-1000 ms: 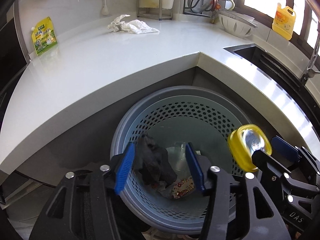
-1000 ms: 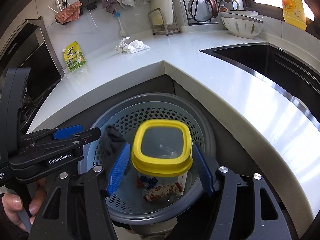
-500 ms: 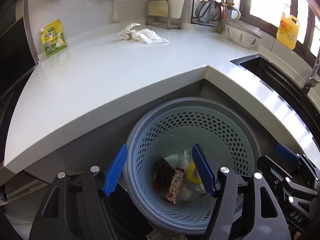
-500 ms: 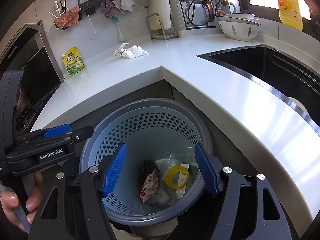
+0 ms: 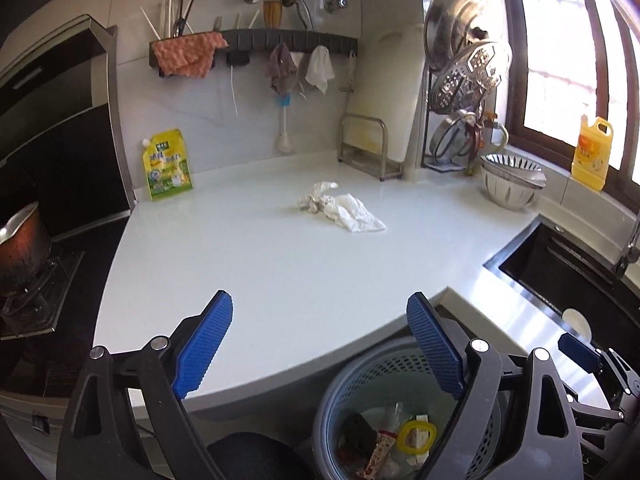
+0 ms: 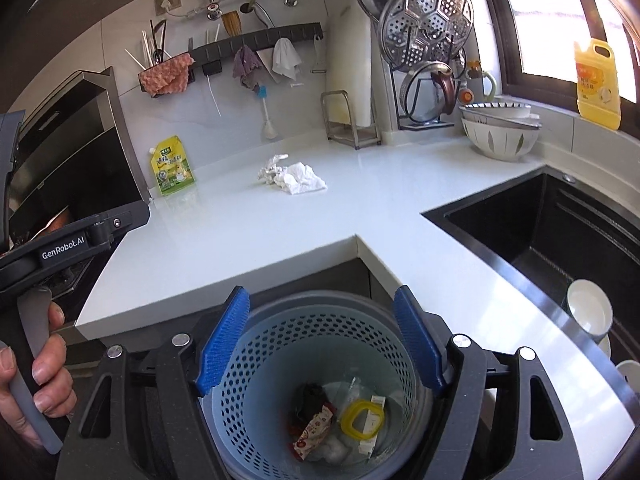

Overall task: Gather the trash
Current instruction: 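Move both open tools back over the counter toward the paper and tissue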

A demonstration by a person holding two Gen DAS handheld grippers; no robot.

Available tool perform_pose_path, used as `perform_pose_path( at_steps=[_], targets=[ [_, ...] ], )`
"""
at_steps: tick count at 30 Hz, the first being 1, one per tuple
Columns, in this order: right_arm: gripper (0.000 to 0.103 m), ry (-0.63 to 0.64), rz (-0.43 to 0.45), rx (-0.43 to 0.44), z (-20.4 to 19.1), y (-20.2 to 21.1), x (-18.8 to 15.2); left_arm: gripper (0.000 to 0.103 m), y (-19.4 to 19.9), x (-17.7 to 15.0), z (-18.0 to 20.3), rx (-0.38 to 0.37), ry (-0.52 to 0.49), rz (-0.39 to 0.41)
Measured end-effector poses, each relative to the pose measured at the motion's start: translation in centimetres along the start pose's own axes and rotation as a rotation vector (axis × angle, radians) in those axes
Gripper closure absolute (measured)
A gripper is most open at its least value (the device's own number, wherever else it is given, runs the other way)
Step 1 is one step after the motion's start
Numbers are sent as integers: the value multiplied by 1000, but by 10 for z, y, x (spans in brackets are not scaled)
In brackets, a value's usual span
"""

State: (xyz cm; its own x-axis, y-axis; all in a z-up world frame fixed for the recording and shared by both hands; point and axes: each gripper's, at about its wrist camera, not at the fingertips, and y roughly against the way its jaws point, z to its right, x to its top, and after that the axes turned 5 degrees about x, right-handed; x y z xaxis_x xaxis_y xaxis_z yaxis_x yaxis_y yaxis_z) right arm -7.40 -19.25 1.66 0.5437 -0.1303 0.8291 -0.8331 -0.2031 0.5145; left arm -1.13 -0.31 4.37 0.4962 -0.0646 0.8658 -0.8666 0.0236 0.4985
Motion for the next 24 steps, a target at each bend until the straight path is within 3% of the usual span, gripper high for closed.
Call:
perform_pose_path(
  at_steps=[5, 10, 24],
  targets=[
    [30, 28, 22, 18, -5, -16, 35, 9, -3, 34, -9, 27, 22, 58],
    [30, 53, 23, 31, -7, -43, 65, 9, -26, 61, -15, 40, 40, 65],
    [30, 75, -50, 76, 13, -155, 118, 9, -135, 91, -18, 84, 60, -26]
  ],
)
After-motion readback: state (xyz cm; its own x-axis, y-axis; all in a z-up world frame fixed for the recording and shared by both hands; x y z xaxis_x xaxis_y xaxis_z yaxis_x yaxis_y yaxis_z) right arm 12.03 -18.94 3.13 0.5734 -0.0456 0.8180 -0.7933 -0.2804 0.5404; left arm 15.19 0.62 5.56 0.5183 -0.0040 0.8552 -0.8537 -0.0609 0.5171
